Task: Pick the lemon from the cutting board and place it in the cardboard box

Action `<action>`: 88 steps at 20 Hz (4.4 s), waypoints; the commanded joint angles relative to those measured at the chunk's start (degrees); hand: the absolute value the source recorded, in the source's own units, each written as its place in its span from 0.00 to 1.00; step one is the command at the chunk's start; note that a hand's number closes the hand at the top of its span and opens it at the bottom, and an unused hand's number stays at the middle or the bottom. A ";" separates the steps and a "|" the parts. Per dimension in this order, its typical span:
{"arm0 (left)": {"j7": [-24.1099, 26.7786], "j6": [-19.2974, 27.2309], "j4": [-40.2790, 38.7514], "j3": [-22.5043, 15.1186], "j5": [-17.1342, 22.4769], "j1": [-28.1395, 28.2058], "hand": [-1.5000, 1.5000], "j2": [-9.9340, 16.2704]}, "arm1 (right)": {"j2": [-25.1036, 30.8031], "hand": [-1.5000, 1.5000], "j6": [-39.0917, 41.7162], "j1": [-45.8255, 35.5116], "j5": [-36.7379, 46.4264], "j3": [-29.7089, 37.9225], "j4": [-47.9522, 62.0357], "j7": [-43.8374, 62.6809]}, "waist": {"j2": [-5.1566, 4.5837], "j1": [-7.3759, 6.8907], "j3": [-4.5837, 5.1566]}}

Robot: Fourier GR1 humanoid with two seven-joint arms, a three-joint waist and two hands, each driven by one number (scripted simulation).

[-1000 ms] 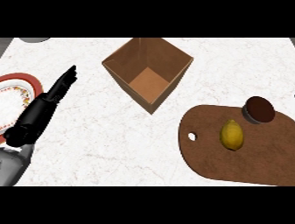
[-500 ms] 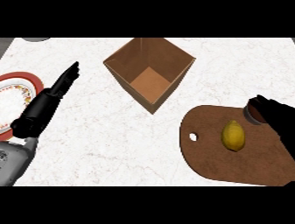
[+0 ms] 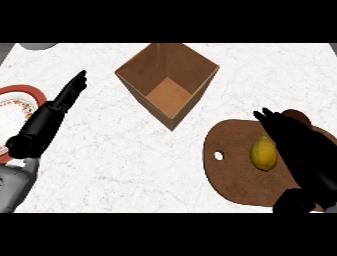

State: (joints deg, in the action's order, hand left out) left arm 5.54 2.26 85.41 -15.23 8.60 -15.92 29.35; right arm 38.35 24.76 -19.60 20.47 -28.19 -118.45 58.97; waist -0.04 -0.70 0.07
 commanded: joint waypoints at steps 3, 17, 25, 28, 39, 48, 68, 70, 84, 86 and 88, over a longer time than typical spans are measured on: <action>1.78 0.54 -0.70 0.15 -2.45 1.53 0.50 -2.91 | -4.00 0.00 1.22 -0.15 8.16 -4.18 3.90 5.35 | 0.06 0.63 -0.04; 0.93 -4.11 0.47 4.55 -4.83 3.40 0.50 -4.49 | -9.53 0.00 7.19 1.68 15.42 0.04 9.62 1.51 | 0.10 0.78 -0.05; -1.05 -7.46 4.12 8.10 -6.91 5.04 0.50 -5.70 | -11.35 0.00 7.35 6.07 19.52 4.96 13.03 -8.86 | 0.10 0.75 -0.07; -0.39 -5.62 2.19 7.10 -9.99 3.32 0.50 -8.59 | -16.20 0.00 2.91 5.82 25.38 0.91 20.65 -10.25 | 0.01 0.69 -0.07; 1.30 -8.32 -1.15 10.39 -13.34 2.51 0.50 -12.28 | -15.63 0.00 3.66 6.17 28.86 10.10 24.36 -19.27 | 0.01 0.74 -0.07; 0.34 -12.62 0.12 13.02 -12.05 2.98 0.50 -11.36 | -14.42 1.00 -8.06 9.11 38.14 5.14 30.30 -32.50 | -0.02 0.63 -0.09; -1.44 -14.80 0.84 7.36 -14.33 -2.89 0.50 -16.18 | -38.27 1.00 -16.98 -27.92 33.59 -15.97 41.22 -23.27 | -1.20 -10.06 0.05; -1.06 -14.00 -1.80 7.84 -14.85 -5.11 0.50 -16.79 | -38.30 1.00 -17.93 -33.87 32.65 -16.11 43.15 -21.25 | -1.52 -8.98 0.14; -0.94 -13.68 -2.57 10.52 -14.91 -3.42 0.50 -14.77 | -38.34 1.00 -38.28 -55.43 26.58 -10.11 54.79 7.69 | -0.49 -5.57 0.16; -2.52 -14.27 -1.94 10.62 -13.96 -4.78 0.50 -15.18 | -38.34 1.00 -41.62 -57.87 26.61 -7.65 59.96 6.53 | -0.78 -5.60 0.14; -2.64 -12.67 -1.46 10.66 -15.42 -4.23 0.50 -15.18 | -38.33 1.00 -43.74 -59.27 25.95 -6.23 63.25 5.93 | -0.73 -4.75 0.10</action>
State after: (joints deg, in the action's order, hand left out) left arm 3.73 -11.25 83.35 -5.03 -6.22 -20.24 13.97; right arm 0.31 -12.89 -74.65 47.10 -36.77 -61.28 59.54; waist -0.73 -6.43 0.21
